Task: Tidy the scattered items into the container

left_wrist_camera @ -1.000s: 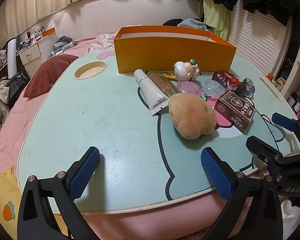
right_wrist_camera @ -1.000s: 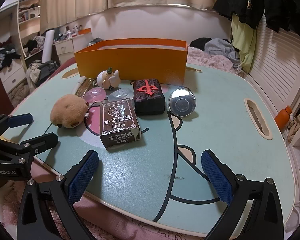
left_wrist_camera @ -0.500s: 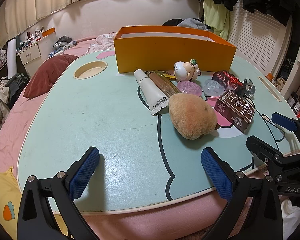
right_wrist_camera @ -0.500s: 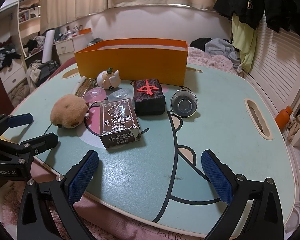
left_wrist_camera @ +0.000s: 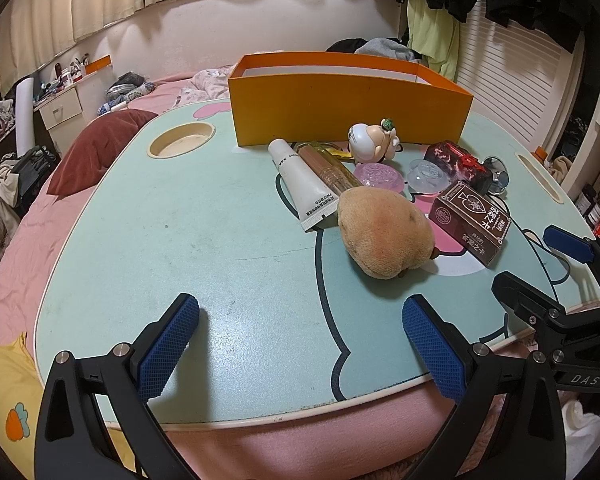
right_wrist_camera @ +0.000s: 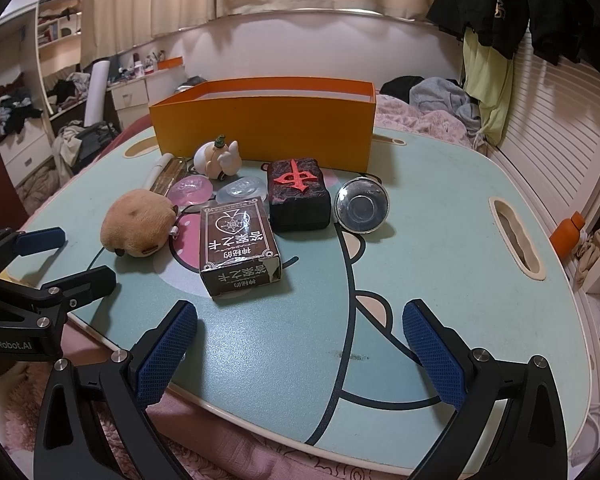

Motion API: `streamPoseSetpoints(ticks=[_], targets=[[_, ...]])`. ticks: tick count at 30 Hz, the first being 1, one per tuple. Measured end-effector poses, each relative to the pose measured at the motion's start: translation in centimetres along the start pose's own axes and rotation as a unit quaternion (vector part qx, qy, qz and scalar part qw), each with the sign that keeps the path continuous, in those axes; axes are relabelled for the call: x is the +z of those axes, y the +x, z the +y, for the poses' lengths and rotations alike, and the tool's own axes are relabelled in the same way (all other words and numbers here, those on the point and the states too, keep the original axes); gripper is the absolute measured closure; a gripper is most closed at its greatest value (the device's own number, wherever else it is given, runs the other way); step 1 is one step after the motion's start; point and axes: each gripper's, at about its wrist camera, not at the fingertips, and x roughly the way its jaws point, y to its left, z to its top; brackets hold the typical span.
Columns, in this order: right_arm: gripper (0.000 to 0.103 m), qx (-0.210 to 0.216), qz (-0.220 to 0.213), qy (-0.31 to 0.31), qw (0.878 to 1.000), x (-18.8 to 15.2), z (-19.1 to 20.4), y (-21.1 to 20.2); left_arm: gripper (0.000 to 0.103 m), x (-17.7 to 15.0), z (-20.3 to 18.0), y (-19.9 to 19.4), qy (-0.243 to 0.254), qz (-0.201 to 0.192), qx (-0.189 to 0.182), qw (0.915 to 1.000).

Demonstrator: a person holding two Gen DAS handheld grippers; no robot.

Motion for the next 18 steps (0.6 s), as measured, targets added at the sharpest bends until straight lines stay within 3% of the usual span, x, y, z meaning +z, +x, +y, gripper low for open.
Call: streamPoseSetpoints(ticks=[11,15,18], targets=[[0.0,0.003,-0.005,0.001,1.0,0.0,0.2,-0.1,0.002,0.1,0.3,-0.1,0.004,-0.001,-0.004,1.0],[0.013,0.029,-0.016,0.011,0.999,0.3,0.2,-0.6,0.002,0.4,1.0,-0.6,-0.008,-0.012,-0.006,0.9999],[0.013,0.026,-0.025,0.009,0.999,0.7,0.3,-0.7,0.003,0.9,1.3,-1.3,-0.014,-0.032,0.0,0.9994]])
